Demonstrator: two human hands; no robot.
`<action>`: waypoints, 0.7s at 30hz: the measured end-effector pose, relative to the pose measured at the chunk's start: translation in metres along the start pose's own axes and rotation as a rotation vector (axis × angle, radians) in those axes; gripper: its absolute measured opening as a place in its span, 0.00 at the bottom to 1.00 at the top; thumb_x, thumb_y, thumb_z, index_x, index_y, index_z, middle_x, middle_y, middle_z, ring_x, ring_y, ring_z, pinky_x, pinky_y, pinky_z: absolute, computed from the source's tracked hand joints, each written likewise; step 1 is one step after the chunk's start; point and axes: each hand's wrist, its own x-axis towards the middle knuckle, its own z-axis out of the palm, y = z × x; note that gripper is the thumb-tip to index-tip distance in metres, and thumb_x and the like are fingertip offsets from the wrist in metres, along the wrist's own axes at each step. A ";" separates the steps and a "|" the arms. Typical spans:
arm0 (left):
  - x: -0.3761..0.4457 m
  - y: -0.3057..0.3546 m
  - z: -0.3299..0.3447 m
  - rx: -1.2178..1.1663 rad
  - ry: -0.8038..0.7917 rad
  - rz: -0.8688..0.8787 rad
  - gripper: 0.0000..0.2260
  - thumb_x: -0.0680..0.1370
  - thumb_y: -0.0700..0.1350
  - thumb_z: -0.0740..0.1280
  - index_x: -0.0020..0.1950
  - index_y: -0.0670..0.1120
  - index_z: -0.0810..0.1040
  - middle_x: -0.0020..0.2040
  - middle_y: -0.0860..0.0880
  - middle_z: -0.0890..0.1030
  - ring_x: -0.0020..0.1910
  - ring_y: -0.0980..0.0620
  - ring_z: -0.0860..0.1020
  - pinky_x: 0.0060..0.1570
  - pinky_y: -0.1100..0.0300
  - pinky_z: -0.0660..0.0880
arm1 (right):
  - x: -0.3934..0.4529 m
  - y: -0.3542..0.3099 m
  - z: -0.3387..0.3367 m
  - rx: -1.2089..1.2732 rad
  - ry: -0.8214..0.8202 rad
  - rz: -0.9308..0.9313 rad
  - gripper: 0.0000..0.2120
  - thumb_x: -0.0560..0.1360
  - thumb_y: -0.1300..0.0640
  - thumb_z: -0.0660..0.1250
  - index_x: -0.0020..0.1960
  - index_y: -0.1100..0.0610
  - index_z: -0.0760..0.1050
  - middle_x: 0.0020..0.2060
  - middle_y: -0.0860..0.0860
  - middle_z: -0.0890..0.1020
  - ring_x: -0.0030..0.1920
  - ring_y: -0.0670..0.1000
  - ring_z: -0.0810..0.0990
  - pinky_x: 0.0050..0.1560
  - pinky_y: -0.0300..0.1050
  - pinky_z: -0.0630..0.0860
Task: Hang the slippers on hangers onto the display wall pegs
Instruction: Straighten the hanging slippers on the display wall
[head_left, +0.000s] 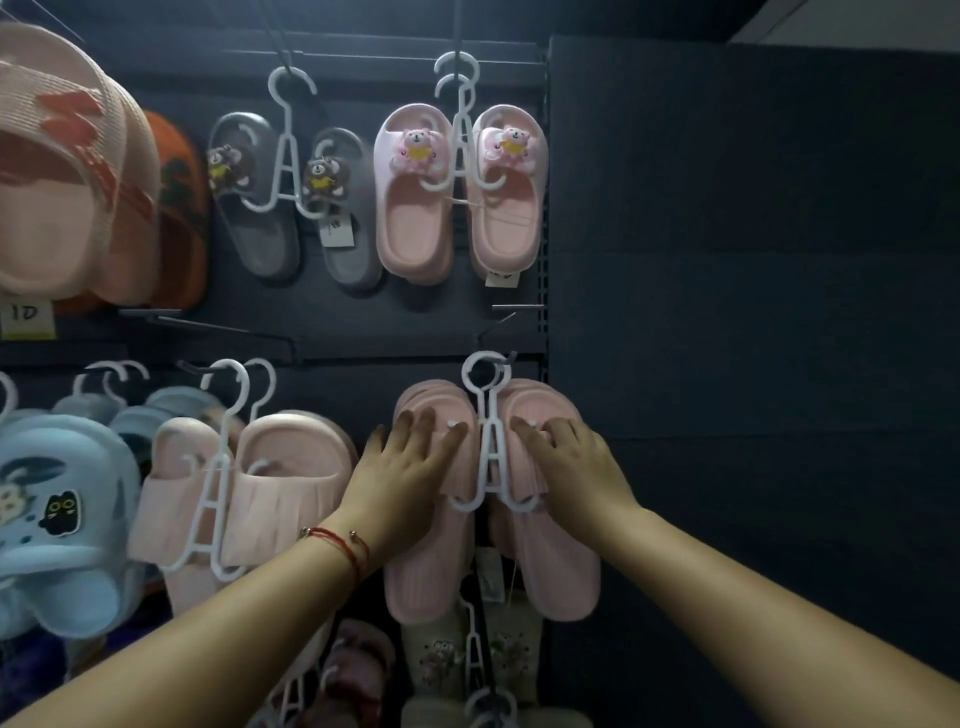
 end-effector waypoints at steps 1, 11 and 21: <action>0.001 0.000 0.001 -0.023 -0.021 -0.004 0.40 0.78 0.47 0.63 0.83 0.54 0.42 0.83 0.40 0.46 0.81 0.37 0.46 0.77 0.39 0.51 | 0.002 0.001 0.002 -0.001 0.007 0.004 0.42 0.75 0.56 0.70 0.81 0.49 0.50 0.66 0.52 0.68 0.66 0.55 0.67 0.67 0.49 0.65; 0.000 0.005 0.002 -0.474 -0.124 -0.089 0.43 0.76 0.66 0.64 0.81 0.61 0.39 0.81 0.52 0.32 0.78 0.48 0.29 0.78 0.41 0.44 | -0.002 -0.002 0.016 0.076 0.057 0.060 0.44 0.72 0.53 0.72 0.81 0.50 0.52 0.71 0.55 0.65 0.71 0.58 0.64 0.70 0.54 0.64; -0.027 0.029 0.011 -0.880 0.227 -0.293 0.48 0.76 0.63 0.70 0.77 0.67 0.32 0.80 0.57 0.33 0.82 0.49 0.43 0.77 0.45 0.58 | -0.034 -0.001 0.012 0.622 -0.059 0.113 0.54 0.71 0.38 0.72 0.79 0.37 0.35 0.76 0.38 0.27 0.75 0.47 0.23 0.76 0.55 0.33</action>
